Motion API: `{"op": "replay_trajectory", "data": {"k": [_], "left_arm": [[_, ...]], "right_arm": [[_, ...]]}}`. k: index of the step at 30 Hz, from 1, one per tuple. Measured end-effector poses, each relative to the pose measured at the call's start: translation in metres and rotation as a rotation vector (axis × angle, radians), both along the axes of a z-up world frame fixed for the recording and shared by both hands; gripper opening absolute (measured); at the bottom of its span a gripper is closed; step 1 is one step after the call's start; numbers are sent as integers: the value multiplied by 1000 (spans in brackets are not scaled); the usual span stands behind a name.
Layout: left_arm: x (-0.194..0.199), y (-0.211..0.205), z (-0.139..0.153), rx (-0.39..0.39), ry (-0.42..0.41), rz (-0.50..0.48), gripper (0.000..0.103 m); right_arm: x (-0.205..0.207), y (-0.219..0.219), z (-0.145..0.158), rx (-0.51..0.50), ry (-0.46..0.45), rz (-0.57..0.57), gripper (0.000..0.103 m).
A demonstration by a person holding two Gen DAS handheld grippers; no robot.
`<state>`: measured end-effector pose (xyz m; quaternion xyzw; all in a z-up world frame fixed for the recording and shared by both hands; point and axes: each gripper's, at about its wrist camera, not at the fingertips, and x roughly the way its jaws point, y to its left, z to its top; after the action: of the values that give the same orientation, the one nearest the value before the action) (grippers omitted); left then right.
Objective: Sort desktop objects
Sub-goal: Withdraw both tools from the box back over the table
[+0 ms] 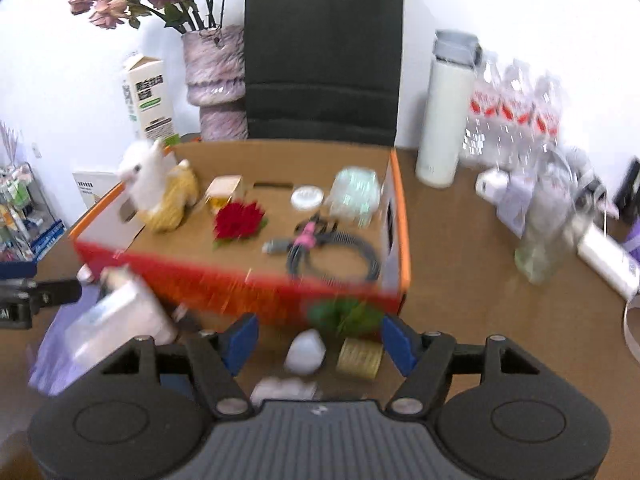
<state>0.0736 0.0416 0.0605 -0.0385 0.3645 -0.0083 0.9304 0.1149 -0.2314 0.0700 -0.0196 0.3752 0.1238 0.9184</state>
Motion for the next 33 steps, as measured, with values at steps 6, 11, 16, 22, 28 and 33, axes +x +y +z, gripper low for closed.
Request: {"op": "replay_trajectory", "data": {"k": [6,11,16,22,28,33], "left_arm": [[-72,-12,-30,41,-63,31,103],[-116,-13,-43,-4,-71,37,103],[-145,-24,-53,17,-105,28,103],[-150,-31,-64,46,-100,28,103],[-151,-36,-67,82,-101,4,103],[-153,-36,-68,81,-108,-1,103]], "right_arm": [[-72,5,-37,111,-15,11,70],[-130,16,-51,46,-85,21,73],[-170,13,-57,50,-135,-2,82],[-181,7,-63,53,-139,8,83],[-181,4,-67,100,-125,-2,83],[-183,3,-68,114,-128,-3,83]]}}
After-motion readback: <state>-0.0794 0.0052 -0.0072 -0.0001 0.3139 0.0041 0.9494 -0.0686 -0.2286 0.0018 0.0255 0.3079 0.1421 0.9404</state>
